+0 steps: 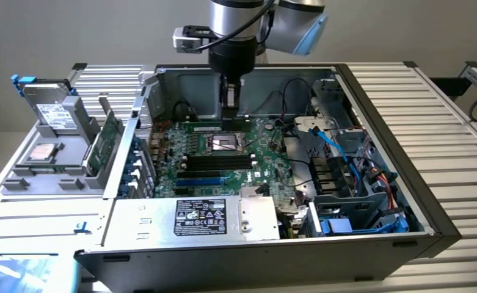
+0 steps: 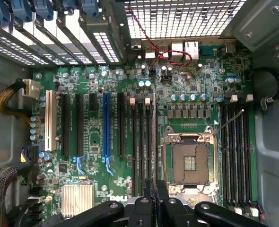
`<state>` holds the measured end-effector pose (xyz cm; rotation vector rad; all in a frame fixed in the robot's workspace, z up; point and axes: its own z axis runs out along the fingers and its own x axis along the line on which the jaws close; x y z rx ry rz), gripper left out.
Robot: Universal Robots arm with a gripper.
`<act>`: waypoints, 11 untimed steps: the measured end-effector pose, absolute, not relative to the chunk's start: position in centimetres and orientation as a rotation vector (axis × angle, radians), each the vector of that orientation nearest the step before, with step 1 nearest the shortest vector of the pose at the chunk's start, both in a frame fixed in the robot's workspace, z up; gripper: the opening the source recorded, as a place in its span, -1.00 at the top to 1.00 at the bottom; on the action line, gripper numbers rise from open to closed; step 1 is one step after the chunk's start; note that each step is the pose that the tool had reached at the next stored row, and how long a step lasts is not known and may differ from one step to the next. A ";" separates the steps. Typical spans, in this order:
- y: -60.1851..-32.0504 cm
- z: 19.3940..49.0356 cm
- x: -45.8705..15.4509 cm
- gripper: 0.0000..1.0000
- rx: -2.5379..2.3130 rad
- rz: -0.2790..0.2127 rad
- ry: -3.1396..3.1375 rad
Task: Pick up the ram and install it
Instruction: 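Insert the ram into the slot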
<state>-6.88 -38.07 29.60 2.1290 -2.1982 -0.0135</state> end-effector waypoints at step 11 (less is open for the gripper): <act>-38.5 28.2 -6.8 0.72 2.130 -0.016 -2.199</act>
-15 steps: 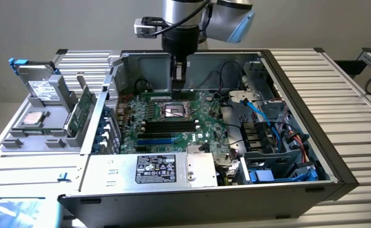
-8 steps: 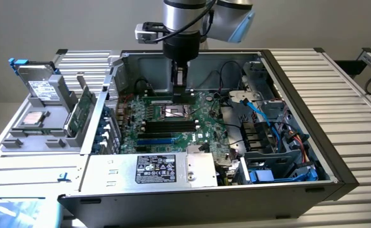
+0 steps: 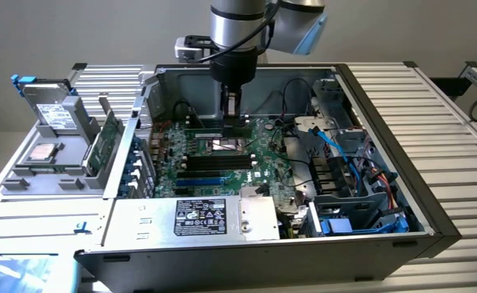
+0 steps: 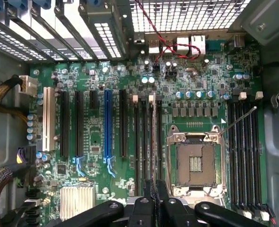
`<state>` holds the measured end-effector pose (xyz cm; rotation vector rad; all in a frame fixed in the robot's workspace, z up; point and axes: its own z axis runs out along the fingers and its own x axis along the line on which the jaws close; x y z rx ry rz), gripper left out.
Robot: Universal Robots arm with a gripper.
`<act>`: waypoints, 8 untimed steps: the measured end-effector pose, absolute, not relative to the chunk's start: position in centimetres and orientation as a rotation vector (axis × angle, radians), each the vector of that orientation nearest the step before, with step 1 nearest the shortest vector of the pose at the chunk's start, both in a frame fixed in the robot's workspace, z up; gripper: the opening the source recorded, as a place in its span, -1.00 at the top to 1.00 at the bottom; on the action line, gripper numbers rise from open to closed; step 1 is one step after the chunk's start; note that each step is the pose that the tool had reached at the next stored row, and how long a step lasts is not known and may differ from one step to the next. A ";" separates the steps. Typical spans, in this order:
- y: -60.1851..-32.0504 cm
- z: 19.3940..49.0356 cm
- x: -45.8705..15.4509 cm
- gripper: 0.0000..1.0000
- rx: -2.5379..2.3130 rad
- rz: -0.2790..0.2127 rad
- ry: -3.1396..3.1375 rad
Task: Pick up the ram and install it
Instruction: 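Insert the ram into the slot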
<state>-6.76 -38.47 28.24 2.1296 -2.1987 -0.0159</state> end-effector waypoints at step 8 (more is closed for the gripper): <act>-38.7 27.8 -6.8 0.72 2.128 -0.018 -2.197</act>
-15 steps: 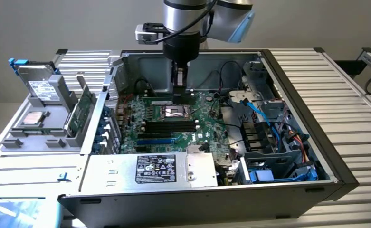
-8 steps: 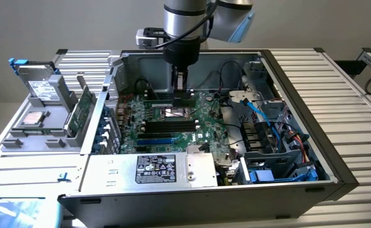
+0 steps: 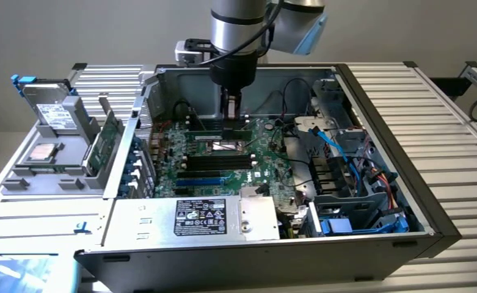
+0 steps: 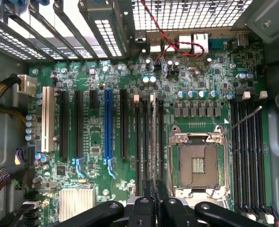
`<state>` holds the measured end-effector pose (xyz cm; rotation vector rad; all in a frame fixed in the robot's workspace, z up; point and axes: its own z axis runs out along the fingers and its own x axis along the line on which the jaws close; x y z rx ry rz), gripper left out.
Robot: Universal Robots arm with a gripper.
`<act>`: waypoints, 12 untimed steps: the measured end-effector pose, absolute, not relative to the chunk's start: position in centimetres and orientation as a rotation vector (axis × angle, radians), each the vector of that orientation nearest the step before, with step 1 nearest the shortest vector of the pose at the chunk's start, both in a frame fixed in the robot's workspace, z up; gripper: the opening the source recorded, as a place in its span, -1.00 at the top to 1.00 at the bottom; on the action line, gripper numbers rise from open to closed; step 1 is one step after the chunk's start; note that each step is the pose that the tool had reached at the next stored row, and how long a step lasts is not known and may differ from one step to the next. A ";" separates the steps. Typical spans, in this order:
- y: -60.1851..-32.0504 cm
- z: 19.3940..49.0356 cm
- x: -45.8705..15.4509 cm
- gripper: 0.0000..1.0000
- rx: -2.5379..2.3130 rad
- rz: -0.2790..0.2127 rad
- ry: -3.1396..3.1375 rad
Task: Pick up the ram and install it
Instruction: 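Insert the ram into the slot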
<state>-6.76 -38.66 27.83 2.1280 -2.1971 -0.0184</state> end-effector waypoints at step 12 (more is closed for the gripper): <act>-39.0 26.9 -6.8 0.72 2.127 -0.017 -2.196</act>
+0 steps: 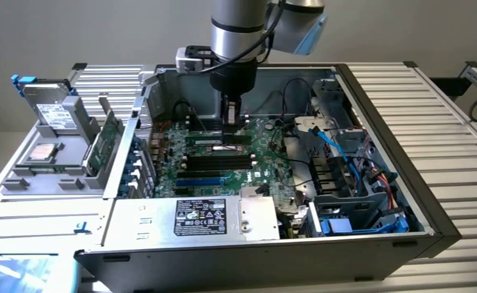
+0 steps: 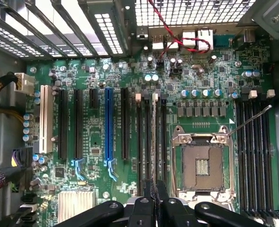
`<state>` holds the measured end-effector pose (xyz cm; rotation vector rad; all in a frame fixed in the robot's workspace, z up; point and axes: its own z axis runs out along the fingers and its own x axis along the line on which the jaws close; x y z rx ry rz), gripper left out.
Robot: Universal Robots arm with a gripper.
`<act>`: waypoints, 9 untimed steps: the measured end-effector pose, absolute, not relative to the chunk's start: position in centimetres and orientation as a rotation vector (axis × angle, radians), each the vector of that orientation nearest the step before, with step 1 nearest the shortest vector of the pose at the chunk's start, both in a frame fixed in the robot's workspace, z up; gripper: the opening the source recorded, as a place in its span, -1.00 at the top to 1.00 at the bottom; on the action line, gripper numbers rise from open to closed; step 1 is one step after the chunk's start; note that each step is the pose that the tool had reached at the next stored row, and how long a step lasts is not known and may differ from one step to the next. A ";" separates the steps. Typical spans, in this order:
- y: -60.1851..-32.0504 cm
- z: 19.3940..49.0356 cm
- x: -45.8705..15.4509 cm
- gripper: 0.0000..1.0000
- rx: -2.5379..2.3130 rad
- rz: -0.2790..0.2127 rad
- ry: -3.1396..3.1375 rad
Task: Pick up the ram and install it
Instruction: 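Insert the ram into the slot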
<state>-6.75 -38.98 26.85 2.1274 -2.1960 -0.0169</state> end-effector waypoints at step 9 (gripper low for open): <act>-39.7 26.4 -6.8 0.72 2.128 -0.016 -2.195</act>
